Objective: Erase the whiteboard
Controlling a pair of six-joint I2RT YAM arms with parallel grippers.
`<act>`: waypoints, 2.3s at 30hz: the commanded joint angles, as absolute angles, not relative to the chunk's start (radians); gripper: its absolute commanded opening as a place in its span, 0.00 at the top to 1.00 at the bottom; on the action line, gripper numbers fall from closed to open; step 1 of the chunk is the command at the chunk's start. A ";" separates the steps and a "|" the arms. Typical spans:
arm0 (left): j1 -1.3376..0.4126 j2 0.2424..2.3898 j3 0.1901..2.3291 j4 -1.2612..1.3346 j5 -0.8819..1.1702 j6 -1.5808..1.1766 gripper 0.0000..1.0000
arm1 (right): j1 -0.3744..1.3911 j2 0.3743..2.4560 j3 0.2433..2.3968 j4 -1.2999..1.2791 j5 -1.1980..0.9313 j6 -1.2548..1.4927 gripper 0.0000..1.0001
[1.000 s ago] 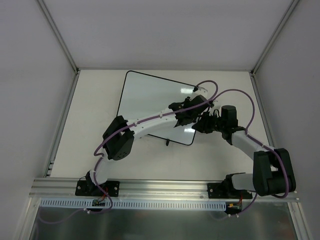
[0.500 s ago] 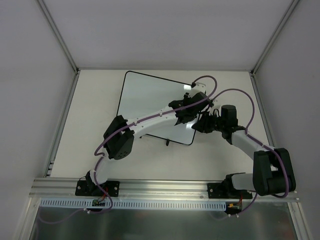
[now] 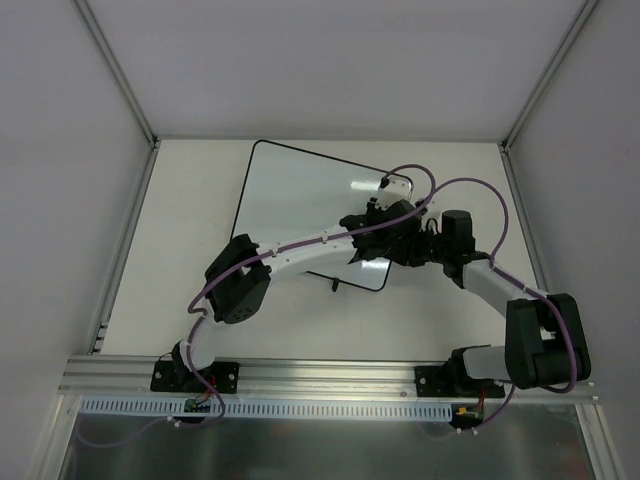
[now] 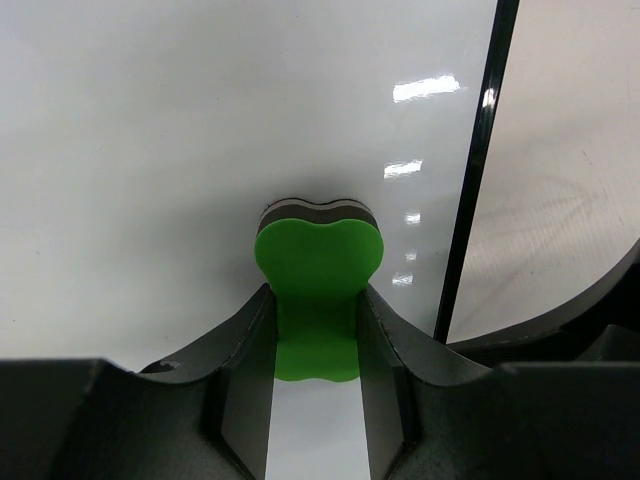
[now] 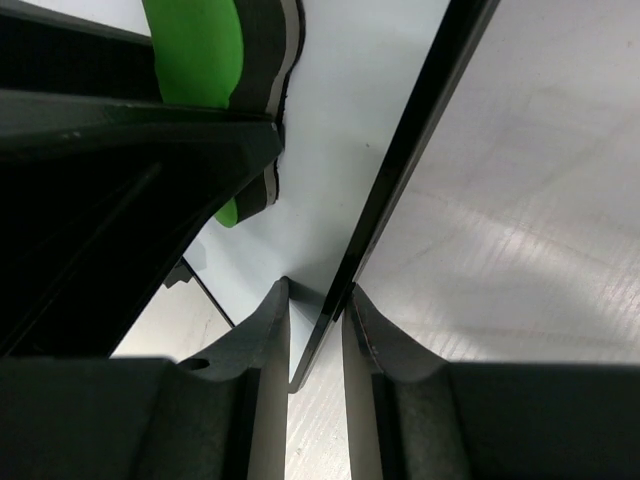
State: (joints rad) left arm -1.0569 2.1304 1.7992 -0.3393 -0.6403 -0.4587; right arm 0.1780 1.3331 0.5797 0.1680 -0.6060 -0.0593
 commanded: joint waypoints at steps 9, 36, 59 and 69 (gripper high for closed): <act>-1.042 2.108 1.628 -0.397 -0.637 -0.523 1.00 | 0.202 1.341 0.609 0.181 -0.611 -0.118 1.00; -0.836 1.656 1.416 -0.396 -0.612 -0.460 1.00 | 0.199 1.324 0.606 0.169 -0.571 -0.126 0.64; -0.214 1.250 0.999 -0.396 -0.503 -0.402 1.00 | 0.192 0.961 0.672 -0.199 -0.307 -0.138 0.01; 0.070 1.462 0.995 -0.393 -0.307 -0.380 0.99 | 0.192 0.615 0.758 -0.451 -0.129 -0.147 0.01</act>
State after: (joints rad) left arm 0.0418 1.4014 0.9768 -0.3988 -0.3862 -0.4068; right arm 0.1913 0.6807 0.7006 -0.3470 -0.2127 -0.1368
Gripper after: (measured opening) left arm 0.326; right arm 0.989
